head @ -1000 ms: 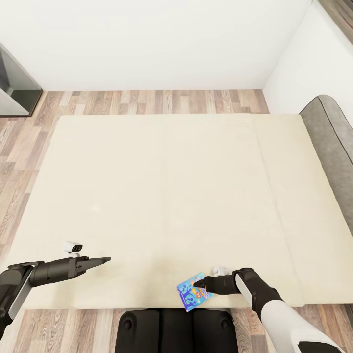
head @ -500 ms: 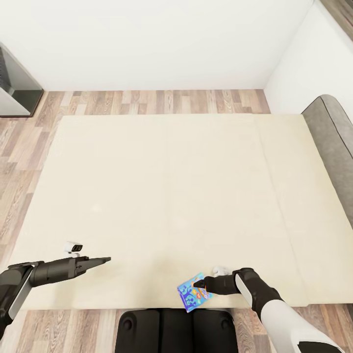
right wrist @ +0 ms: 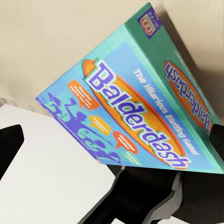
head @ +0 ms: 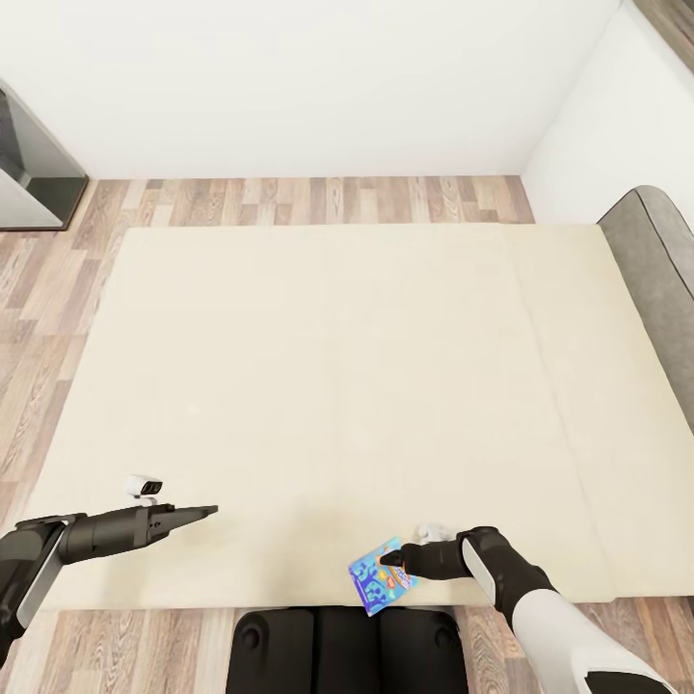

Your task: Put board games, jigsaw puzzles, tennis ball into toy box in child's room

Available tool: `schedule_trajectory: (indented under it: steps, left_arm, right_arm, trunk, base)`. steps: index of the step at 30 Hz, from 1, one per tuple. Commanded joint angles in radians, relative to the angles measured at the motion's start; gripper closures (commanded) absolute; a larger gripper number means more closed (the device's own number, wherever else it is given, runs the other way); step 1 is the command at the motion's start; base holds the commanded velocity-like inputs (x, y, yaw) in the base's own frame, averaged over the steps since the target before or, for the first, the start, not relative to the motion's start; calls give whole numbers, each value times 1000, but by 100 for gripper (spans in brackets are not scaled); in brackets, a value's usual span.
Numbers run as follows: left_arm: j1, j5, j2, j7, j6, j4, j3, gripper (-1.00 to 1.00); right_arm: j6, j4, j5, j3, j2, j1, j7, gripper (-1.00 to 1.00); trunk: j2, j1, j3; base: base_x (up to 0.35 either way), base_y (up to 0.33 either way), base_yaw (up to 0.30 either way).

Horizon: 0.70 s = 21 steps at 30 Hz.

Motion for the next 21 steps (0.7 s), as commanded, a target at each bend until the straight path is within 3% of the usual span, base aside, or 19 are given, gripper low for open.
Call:
schedule_trajectory:
  steps: [1,21]
  left_arm:
    - [0,0,0,-4,11,0,0,-100]
    - [0,0,0,-4,11,0,0,-100]
  right_arm:
    - [9,-1,-3,-5,1,0,0,-100]
    - [9,-1,-7,-6,-1,0,0,-100]
  trunk:
    - [-2,1,-1]
    - [-2,1,-1]
  base:
    - [0,1,0]
    - [0,0,0]
